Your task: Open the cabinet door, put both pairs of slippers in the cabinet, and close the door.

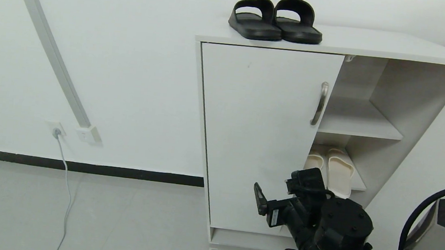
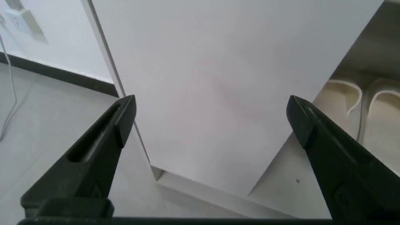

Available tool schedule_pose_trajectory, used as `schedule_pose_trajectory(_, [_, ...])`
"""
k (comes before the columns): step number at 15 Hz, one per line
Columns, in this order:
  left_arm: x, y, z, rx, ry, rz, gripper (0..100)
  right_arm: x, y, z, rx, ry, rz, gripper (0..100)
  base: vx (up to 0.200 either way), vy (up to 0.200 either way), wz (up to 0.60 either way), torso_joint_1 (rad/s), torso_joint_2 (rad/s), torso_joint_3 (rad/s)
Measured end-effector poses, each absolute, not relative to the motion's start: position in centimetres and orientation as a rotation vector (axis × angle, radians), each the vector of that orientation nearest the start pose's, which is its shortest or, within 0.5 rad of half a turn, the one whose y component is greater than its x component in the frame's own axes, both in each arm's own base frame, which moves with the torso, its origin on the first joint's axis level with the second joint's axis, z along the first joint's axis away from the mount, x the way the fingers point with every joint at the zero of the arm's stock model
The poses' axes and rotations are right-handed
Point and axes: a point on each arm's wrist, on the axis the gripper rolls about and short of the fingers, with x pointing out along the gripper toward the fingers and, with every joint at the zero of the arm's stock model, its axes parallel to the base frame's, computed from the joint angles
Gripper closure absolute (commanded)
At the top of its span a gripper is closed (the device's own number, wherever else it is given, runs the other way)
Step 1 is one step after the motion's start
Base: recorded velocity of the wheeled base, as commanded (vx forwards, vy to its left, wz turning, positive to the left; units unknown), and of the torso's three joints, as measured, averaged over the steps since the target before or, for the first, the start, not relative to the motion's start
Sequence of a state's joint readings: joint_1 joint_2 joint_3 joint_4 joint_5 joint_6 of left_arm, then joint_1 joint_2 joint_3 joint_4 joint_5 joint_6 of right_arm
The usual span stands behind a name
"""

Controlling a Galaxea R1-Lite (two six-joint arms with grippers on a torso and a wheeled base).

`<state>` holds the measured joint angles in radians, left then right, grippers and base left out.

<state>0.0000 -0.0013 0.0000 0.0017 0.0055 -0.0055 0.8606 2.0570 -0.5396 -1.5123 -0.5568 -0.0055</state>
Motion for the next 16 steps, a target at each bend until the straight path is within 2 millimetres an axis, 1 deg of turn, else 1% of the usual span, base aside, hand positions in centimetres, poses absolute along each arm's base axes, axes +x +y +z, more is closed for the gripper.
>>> schedule_pose_trajectory(7, [-2.29,0.01,7.53,-0.004,0.0,0.003,100,22.11,23.86,9.07,-0.019,0.011,0.303,0,0.0,0.0,0.0,0.094,-0.44,-0.348])
schedule_pose_trajectory(16, [-2.29,0.01,7.53,-0.004,0.0,0.003,100,22.16,23.86,8.93,-0.022,0.014,0.302,0,0.0,0.0,0.0,0.165,-0.48,-0.322])
